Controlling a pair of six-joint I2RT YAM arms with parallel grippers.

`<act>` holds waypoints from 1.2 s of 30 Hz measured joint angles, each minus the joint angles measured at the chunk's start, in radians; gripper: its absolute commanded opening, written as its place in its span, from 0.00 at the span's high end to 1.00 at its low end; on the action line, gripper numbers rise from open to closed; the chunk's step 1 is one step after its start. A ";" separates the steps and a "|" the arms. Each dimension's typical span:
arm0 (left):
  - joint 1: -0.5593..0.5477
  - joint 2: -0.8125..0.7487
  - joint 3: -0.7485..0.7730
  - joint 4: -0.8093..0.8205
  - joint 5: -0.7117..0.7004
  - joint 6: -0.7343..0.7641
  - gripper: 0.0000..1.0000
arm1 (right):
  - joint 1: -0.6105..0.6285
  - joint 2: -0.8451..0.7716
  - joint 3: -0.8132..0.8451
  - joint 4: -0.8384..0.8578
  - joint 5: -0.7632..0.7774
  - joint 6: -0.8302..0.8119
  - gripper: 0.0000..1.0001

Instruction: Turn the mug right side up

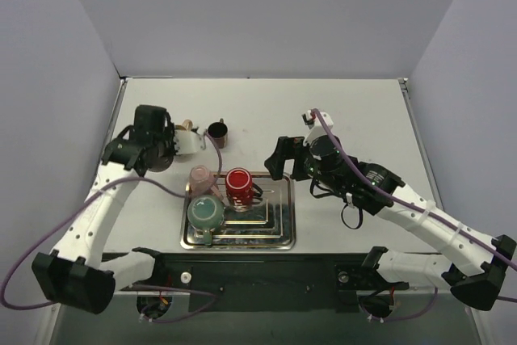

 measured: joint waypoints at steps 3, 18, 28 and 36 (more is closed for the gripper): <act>0.135 0.170 0.222 -0.158 0.040 -0.164 1.00 | 0.002 0.011 -0.032 -0.001 0.000 0.000 0.05; 0.600 0.949 0.869 -0.446 0.257 -0.681 1.00 | 0.173 0.133 -0.113 0.045 -0.024 -0.162 0.13; 0.575 1.127 0.951 -0.408 0.309 -0.761 1.00 | 0.149 0.286 -0.205 0.130 -0.072 -0.346 0.13; 0.574 1.175 0.956 -0.389 0.320 -0.748 0.83 | 0.055 0.433 -0.206 0.256 -0.141 -0.439 0.15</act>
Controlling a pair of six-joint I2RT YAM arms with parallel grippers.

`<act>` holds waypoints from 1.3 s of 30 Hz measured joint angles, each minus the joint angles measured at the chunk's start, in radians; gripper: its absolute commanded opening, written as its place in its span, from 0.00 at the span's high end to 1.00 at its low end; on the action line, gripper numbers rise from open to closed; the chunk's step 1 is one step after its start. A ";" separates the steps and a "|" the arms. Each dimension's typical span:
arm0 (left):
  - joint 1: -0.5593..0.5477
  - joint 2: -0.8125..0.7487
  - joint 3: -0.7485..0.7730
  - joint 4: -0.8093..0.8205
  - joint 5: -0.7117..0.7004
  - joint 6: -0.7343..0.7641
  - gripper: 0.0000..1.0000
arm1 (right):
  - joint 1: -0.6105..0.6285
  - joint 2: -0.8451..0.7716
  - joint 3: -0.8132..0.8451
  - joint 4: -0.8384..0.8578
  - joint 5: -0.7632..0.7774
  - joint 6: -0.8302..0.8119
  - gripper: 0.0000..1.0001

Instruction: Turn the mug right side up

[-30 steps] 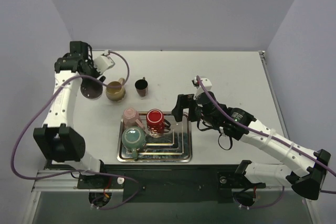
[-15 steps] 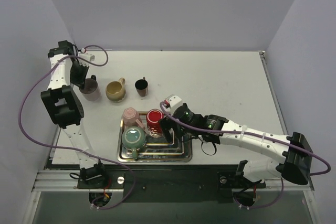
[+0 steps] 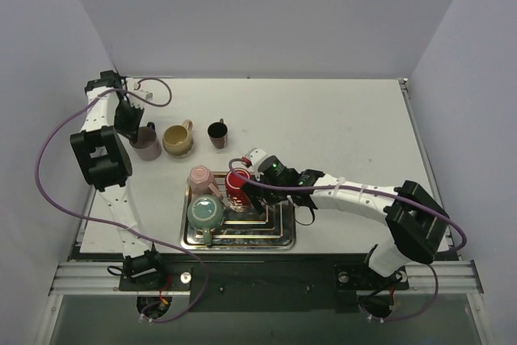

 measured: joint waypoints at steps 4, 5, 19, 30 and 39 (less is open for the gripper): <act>0.000 0.000 0.000 0.005 0.003 0.025 0.51 | -0.042 0.100 0.017 0.042 -0.066 -0.061 0.18; 0.000 0.000 0.000 0.005 0.005 0.033 0.49 | -0.049 0.125 0.024 0.049 -0.081 -0.072 0.18; 0.005 -0.134 -0.001 -0.059 0.101 0.178 0.45 | -0.062 0.248 0.106 0.108 -0.162 -0.142 0.64; -0.061 -0.418 -0.019 -0.140 0.327 0.299 0.44 | -0.062 0.271 0.163 0.037 -0.171 -0.081 1.00; -0.733 -0.946 -0.389 0.005 0.229 0.222 0.28 | -0.098 -0.039 0.121 -0.124 -0.194 0.180 1.00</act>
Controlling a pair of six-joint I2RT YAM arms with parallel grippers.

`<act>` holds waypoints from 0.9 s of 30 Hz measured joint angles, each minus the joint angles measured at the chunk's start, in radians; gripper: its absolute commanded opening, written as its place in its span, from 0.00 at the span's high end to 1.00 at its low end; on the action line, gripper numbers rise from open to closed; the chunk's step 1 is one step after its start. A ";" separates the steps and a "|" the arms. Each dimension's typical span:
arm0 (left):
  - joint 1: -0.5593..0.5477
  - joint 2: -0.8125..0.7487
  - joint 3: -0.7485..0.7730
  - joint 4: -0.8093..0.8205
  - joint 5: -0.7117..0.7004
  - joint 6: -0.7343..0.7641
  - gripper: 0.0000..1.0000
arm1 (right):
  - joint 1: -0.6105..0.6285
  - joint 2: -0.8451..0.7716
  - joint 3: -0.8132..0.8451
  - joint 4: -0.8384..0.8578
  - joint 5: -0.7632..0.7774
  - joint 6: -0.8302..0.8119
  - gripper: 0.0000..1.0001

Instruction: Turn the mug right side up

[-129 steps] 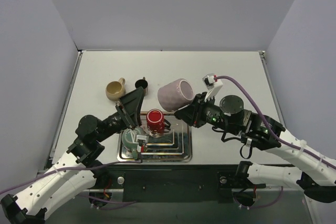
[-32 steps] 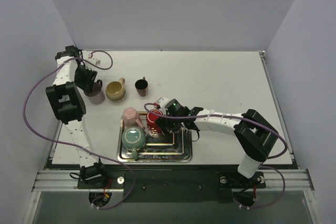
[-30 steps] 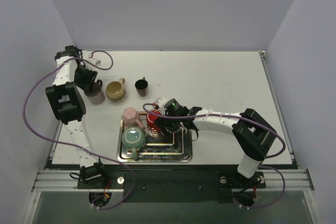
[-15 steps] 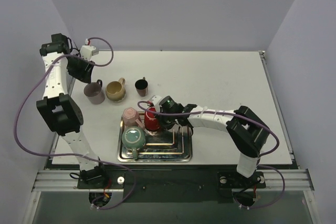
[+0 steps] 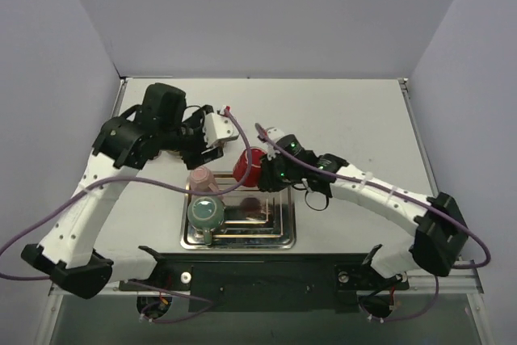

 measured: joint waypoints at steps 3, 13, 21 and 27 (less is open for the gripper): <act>-0.091 -0.081 0.043 -0.013 -0.035 -0.033 0.28 | -0.038 -0.120 0.000 -0.018 -0.014 0.086 1.00; -0.545 -0.449 -0.326 0.294 -0.435 0.367 0.23 | -0.041 -0.435 0.019 -0.068 -0.049 0.278 1.00; -0.624 -0.785 -1.083 1.067 -0.348 1.055 0.22 | 0.139 -0.501 0.100 -0.075 0.010 0.312 1.00; -0.624 -0.777 -1.149 1.299 -0.290 1.186 0.25 | 0.175 -0.500 0.128 -0.075 0.030 0.311 1.00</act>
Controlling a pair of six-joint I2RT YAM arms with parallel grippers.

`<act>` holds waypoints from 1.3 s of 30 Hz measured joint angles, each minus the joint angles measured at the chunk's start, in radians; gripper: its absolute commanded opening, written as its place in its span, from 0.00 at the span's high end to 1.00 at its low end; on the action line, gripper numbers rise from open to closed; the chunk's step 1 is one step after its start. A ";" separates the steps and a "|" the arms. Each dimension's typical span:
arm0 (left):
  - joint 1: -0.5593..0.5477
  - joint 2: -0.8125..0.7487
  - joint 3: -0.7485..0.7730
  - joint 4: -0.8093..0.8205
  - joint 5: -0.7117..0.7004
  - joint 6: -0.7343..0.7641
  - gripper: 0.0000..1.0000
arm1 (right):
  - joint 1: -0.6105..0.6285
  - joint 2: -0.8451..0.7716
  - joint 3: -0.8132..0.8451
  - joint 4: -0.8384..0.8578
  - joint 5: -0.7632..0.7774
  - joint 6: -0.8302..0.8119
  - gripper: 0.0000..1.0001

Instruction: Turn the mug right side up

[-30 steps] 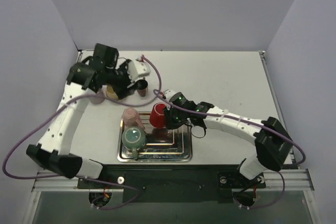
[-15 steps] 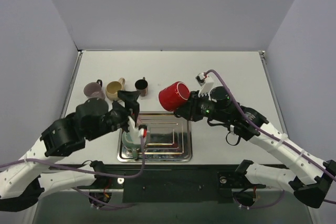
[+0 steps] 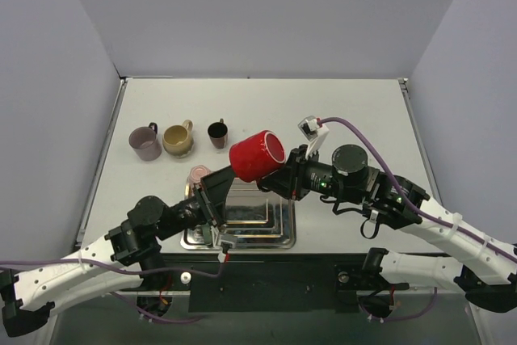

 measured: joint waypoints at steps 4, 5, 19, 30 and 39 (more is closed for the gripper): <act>0.000 -0.018 -0.004 0.058 0.000 0.020 0.26 | 0.002 0.000 0.013 0.001 0.017 -0.005 1.00; 0.000 -0.029 -0.008 0.059 0.000 0.026 0.26 | 0.002 0.000 0.018 0.000 0.023 -0.010 1.00; 0.000 -0.030 -0.002 0.066 0.005 0.044 0.27 | 0.001 0.041 0.048 -0.029 0.050 -0.024 1.00; 0.000 0.080 0.053 0.152 0.001 0.053 0.53 | 0.002 0.088 0.052 -0.010 0.013 -0.008 1.00; -0.004 0.119 0.111 0.197 0.018 0.133 1.00 | -0.037 0.085 0.061 0.015 -0.101 0.129 0.44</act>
